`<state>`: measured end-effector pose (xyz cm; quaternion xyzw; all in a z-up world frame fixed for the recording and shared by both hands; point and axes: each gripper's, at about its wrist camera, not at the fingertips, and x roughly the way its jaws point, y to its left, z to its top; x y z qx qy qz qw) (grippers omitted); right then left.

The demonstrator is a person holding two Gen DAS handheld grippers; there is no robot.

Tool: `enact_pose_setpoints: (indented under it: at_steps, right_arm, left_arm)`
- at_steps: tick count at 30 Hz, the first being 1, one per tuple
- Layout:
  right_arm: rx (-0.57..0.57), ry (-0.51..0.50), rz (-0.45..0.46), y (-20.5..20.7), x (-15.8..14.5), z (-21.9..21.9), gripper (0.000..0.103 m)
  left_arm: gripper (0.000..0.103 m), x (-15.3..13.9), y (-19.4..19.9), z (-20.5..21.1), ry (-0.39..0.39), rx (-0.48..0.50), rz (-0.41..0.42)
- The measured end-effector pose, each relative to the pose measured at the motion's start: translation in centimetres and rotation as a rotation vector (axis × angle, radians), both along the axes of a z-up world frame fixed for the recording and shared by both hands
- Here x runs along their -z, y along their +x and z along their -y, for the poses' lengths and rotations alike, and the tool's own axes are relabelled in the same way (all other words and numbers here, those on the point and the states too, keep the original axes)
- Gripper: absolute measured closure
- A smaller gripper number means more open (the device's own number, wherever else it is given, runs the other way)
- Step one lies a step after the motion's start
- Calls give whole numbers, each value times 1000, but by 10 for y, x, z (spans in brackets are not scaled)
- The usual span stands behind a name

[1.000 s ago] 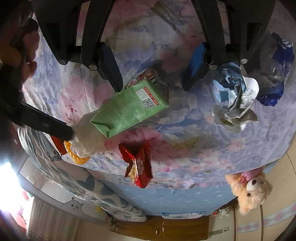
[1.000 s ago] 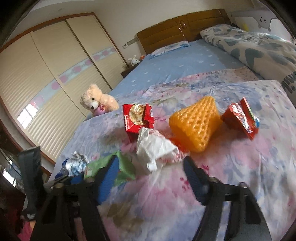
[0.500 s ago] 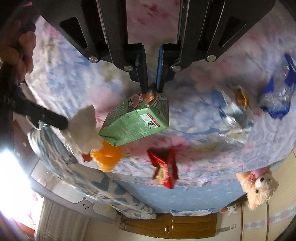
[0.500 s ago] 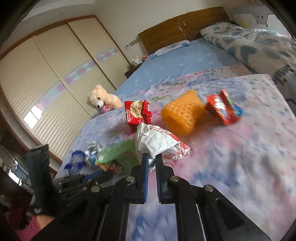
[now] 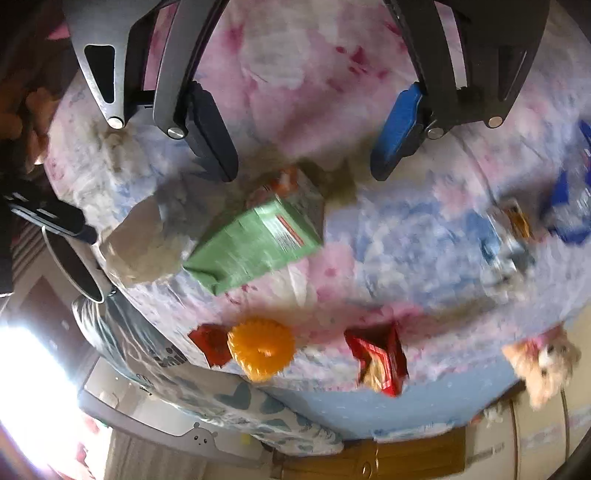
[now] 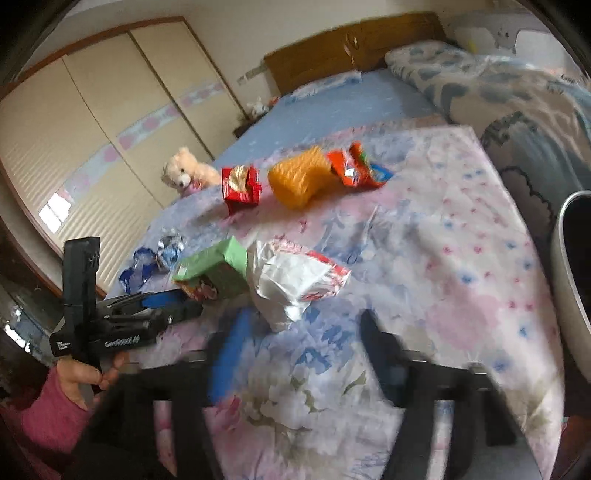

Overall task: Collect trash
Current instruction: 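Grasp the white tissue with the right gripper while the left grasps the green juice box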

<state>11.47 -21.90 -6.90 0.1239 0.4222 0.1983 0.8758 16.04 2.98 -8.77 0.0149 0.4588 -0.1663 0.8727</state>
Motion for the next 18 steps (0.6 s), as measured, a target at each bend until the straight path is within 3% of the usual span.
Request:
enact_pose_setpoints:
  at_steps: [8, 9, 11, 12, 18]
  right_arm:
    - [8, 94, -16, 26, 11, -18, 32]
    - [15, 105, -17, 31, 14, -19, 33]
    - [29, 105, -27, 37, 19, -22, 50]
    - [31, 100, -38, 39, 21, -23, 64]
    - [51, 115, -21, 25, 15, -10, 72]
  left_arm:
    - [29, -3, 23, 7, -7, 80, 30]
    - [39, -2, 24, 10, -3, 87, 32]
    - [64, 0, 24, 15, -2, 113, 26]
    - [65, 0, 22, 18, 13, 115, 36]
    - [69, -6, 8, 29, 17, 86, 63]
